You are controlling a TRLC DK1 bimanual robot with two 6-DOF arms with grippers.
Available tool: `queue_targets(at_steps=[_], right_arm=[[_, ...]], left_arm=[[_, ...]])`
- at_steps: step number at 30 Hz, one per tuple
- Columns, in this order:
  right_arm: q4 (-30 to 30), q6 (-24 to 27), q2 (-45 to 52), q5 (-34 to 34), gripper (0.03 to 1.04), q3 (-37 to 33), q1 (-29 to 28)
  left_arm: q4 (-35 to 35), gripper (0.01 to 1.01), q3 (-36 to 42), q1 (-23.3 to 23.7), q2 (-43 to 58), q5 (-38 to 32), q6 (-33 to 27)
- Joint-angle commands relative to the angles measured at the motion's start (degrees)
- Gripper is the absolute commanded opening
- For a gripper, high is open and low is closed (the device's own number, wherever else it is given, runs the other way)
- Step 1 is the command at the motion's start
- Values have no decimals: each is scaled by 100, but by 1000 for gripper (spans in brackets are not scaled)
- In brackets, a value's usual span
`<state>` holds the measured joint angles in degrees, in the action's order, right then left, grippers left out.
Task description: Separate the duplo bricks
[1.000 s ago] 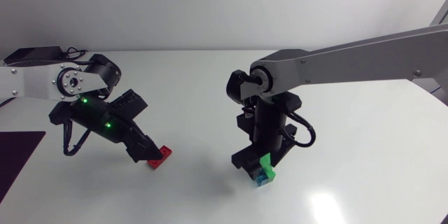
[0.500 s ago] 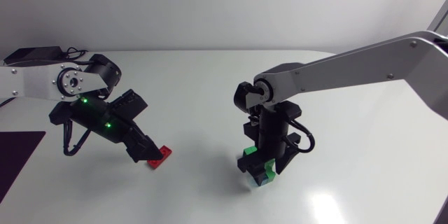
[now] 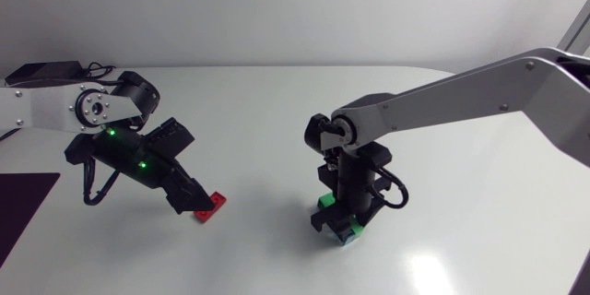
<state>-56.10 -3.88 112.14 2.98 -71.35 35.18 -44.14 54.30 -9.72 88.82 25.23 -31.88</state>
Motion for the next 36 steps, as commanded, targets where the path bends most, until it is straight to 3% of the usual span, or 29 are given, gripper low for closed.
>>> queue_targets(at_steps=[1, 8, 10, 13, 15, 18, 20, 24, 31, 36], right_arm=[[213, -87, 28, -35, 264, 253, -55], [872, 529, -843, -843, 252, 746, 261], [1329, 889, -1115, -1801, 252, 1000, 472], [1953, 1618, -1431, -2364, 252, 1387, 595], [3131, 2699, -1932, -2794, 252, 2099, 850], [4344, 3614, -2187, -3506, 254, 2697, 1035], [5478, 4484, -2425, -3612, 254, 3163, 1052], [7341, 5749, -2574, -3735, 256, 3778, 1096], [8923, 6241, -2477, -3779, 254, 3795, 1483], [9363, 6391, -2240, -3858, 254, 3567, 1773]], left_arm=[[-51, 972, -60, 22, -13, -1, -82], [-60, 972, -25, 14, -13, -1, -82], [-51, 972, -16, -4, -13, -1, -73], [-51, 972, 1, -48, -5, -1, -38], [-51, 972, -8, -74, 4, -1, -29], [-60, 972, -8, -83, 22, 17, -20], [-77, 970, 36, -57, 13, 219, 24], [-648, 970, 397, 84, 110, 878, -161], [-1123, 970, 1038, -4, 312, 1950, -231], [-1009, 970, 1355, -180, 373, 2319, -38]])
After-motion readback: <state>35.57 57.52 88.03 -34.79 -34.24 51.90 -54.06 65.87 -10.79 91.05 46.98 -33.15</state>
